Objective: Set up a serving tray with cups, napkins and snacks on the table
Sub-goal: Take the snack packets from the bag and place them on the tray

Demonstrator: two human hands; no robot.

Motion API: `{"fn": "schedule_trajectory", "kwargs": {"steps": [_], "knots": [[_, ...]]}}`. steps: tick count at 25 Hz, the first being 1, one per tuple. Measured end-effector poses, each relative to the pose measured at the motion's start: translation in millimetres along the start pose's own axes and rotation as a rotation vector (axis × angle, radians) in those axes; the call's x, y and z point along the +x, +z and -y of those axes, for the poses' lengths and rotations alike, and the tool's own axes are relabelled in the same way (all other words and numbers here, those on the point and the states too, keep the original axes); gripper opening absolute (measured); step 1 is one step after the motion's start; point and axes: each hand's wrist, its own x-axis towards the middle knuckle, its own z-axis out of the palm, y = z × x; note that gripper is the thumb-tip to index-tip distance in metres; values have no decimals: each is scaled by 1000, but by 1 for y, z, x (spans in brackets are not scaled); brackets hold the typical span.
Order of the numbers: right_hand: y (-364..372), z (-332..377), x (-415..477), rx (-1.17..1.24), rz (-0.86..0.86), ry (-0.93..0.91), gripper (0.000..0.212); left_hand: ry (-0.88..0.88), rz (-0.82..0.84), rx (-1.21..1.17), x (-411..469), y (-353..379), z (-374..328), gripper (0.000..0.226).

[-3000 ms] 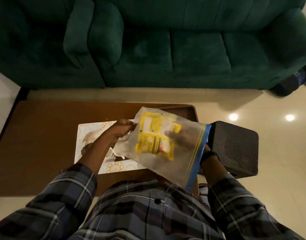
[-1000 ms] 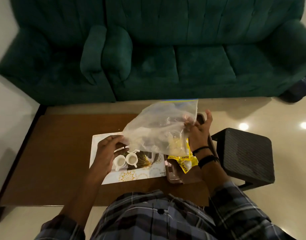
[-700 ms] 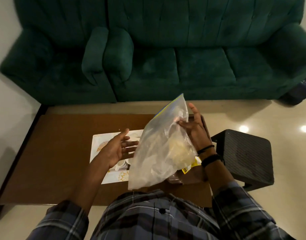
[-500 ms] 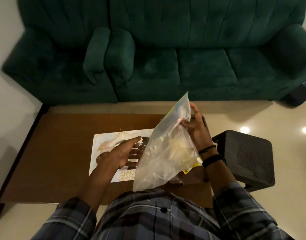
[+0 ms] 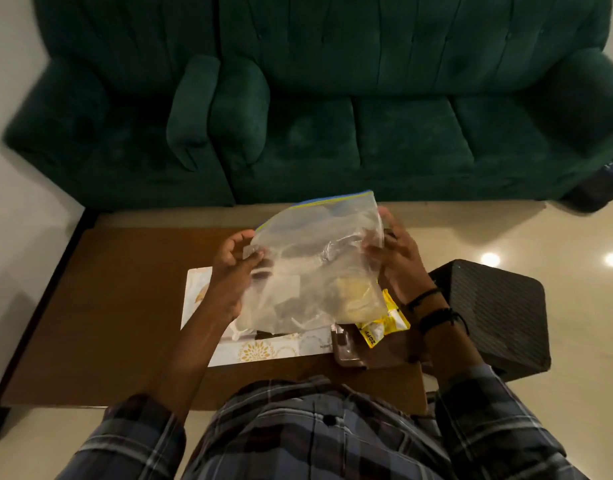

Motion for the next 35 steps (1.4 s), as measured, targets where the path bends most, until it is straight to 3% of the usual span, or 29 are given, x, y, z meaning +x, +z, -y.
{"fn": "schedule_trajectory", "kwargs": {"steps": [2,4,7,8,10,12,13,17,20,25,28,31,33,35], "knots": [[-6,-2,-1,-133,65,25,79,56,80,74,4,-9,-2,45],[-9,1,-1,-315,93,53,94,100,133,181,5,-17,-4,58],[-4,6,-2,-786,153,68,108,173,129,429,1,-24,-6,60],[-2,5,-1,-886,139,40,106,206,119,499,-1,-25,-7,53],[-4,1,4,-996,94,-53,72,286,91,612,-5,-24,-10,32],[-6,-3,6,-992,14,-161,30,348,51,685,-6,-23,-12,17],[-6,-5,6,-944,-39,-209,23,357,38,711,-5,-24,-13,15],[-3,-6,4,-908,-93,-237,25,360,103,824,3,-30,-8,21],[2,4,5,-927,-20,-236,31,308,195,959,10,-30,-4,25],[21,18,5,-1059,29,-292,12,300,211,1131,11,-13,-8,49],[26,20,6,-1040,93,-369,3,378,237,1247,14,-1,-16,49],[32,27,7,-1007,159,-450,9,360,325,1201,18,9,-17,49],[38,36,2,-1037,58,-509,20,320,374,1192,19,15,-14,37],[43,42,-1,-1064,-107,-516,45,252,363,1062,17,22,-13,26]]}}
